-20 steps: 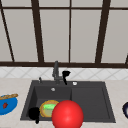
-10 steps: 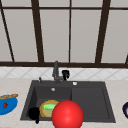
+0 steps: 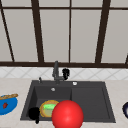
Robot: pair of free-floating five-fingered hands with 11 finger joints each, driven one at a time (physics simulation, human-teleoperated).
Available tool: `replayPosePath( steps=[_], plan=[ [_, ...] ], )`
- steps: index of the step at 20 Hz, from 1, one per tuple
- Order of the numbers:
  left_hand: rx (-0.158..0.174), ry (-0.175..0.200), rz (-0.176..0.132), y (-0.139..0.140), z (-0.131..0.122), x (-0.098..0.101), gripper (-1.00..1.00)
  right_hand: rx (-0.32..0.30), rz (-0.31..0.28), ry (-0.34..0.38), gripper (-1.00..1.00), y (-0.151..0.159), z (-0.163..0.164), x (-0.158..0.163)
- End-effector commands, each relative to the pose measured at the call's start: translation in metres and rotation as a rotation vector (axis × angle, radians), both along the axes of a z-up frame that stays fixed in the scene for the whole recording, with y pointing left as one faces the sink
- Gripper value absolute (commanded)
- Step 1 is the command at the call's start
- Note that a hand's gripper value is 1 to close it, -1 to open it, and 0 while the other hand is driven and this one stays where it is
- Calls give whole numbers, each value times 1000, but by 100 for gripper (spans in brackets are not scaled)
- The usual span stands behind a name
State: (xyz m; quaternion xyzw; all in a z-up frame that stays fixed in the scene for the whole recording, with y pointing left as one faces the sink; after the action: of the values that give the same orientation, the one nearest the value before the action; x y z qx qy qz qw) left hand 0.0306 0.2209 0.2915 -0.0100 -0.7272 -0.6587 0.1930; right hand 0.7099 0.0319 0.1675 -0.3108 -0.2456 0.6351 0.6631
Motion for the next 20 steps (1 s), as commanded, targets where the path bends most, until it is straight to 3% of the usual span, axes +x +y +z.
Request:
replayPosePath(
  steps=[1,3,11,15,20],
  plan=[
    [0,0,0,0,0,0,0,95,-1,-13,100,-9,-20,-1],
    [0,0,0,0,0,0,0,146,35,-12,100,-17,-21,0],
    [0,0,0,0,0,0,0,316,132,-123,100,-40,-34,-10],
    [0,0,0,0,0,0,0,342,165,-184,100,-43,-38,-12],
    [0,0,0,0,0,0,0,349,199,-205,100,-43,-40,-8]
  ],
)
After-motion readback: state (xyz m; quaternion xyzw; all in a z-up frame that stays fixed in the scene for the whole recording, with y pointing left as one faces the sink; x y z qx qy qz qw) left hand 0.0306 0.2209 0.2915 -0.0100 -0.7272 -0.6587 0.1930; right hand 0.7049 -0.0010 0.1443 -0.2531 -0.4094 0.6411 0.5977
